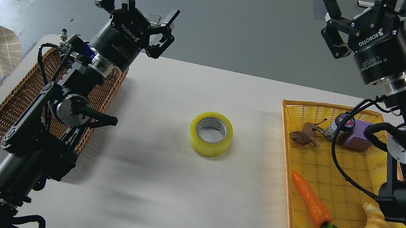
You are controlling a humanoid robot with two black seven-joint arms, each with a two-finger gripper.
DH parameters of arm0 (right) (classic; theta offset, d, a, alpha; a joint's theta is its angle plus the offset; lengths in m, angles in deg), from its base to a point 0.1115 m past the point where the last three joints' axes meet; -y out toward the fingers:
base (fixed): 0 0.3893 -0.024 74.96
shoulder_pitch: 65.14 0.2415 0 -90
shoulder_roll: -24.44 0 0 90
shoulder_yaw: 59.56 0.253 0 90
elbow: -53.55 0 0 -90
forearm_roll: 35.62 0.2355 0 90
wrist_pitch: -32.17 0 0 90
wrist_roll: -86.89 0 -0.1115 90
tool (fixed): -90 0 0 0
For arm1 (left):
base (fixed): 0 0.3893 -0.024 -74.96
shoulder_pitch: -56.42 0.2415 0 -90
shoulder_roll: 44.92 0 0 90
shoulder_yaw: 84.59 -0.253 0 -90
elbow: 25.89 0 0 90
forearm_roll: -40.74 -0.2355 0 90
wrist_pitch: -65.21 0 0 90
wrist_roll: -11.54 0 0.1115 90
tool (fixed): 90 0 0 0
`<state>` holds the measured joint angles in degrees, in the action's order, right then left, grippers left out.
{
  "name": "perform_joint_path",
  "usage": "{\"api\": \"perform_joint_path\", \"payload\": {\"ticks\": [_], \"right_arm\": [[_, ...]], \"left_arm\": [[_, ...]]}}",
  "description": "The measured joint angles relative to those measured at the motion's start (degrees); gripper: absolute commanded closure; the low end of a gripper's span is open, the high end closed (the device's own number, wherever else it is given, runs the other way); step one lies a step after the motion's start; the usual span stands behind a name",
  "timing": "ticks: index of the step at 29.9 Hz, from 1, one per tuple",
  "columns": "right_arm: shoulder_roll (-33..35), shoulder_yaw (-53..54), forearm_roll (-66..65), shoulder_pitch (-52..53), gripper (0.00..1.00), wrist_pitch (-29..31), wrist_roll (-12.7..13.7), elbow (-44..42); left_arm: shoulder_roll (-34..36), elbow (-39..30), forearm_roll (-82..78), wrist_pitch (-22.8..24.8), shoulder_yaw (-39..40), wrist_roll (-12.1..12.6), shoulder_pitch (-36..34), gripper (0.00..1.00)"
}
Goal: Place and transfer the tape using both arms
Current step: 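Open the right gripper and raise the right arm away from the tape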
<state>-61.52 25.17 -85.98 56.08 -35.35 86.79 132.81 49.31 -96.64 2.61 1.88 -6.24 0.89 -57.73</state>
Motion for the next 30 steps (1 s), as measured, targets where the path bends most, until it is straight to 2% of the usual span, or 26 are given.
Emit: {"api": "perform_joint_path", "payload": {"ticks": [3, 7, 20, 30], "right_arm": [[-0.1, 0.0, 0.0, -0.4, 0.0, 0.1, 0.0, 0.2], [-0.1, 0.0, 0.2, -0.7, 0.0, 0.3, 0.0, 0.8], [0.6, -2.7, 0.3, 0.2, 0.0, 1.3, 0.0, 0.9], [0.6, -3.0, 0.3, 0.1, 0.0, 2.3, 0.0, 0.8]], "left_arm": [[0.1, 0.0, -1.4, -0.8, -0.6, -1.2, -0.1, 0.02], [0.1, 0.1, -6.7, -3.1, -0.9, -1.5, -0.7, 0.02], [-0.4, -0.6, -8.1, -3.9, -0.7, -1.7, -0.7, 0.02], [0.1, -0.3, -11.3, -6.8, -2.4, -1.5, -1.6, 0.02]]}}
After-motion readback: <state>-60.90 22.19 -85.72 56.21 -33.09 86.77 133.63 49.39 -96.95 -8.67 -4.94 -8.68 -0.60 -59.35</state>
